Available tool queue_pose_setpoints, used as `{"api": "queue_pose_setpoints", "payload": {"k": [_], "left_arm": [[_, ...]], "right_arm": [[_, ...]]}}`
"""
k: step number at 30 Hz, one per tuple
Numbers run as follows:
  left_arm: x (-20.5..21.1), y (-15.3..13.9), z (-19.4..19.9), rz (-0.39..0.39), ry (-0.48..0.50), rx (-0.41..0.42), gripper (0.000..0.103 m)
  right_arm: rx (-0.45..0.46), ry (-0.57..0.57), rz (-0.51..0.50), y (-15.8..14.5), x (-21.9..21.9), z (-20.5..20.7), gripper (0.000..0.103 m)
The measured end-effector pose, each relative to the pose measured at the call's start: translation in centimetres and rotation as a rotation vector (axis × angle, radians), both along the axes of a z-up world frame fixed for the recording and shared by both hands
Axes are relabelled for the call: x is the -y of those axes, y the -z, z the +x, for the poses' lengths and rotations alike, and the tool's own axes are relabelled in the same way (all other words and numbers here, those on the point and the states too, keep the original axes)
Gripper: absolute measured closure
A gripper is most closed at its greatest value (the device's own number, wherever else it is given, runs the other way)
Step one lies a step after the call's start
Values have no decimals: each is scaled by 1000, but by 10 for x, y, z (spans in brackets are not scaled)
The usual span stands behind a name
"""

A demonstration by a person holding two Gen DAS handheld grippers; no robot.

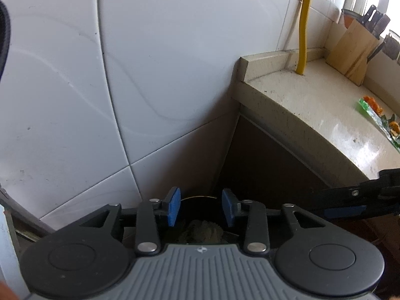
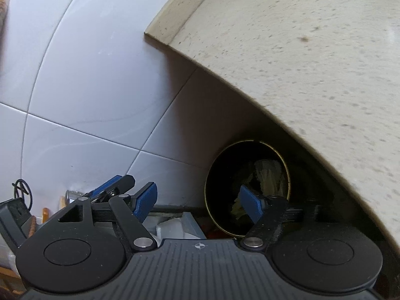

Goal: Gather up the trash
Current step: 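Move both open tools from the bin back over the counter pile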

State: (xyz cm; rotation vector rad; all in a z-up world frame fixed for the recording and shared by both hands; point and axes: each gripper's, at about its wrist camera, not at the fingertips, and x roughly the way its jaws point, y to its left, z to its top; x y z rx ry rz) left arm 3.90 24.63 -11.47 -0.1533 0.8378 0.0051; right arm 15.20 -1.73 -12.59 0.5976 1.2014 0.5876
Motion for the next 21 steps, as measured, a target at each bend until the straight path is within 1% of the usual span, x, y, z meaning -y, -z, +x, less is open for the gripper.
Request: {"api": "queue_pose_setpoints", "payload": {"k": [6, 8, 10, 14, 16, 21], "left_arm": [[-2, 1, -1, 6, -6, -6, 68], [-1, 2, 0, 12, -3, -13, 68], [1, 4, 1, 20, 5, -16, 68], [4, 3, 1, 24, 18, -9, 68], [5, 1, 1, 12, 24, -5, 68], [15, -10, 2, -12, 42, 8, 68]], "right_arm": [[14, 17, -4, -12, 18, -3, 24], [10, 23, 37, -16, 26, -3, 24], [21, 29, 57, -23, 32, -6, 23], [89, 14, 66, -46, 41, -10, 22], [127, 32, 84, -59, 51, -9, 22], [206, 102, 60, -81, 83, -4, 22]]}}
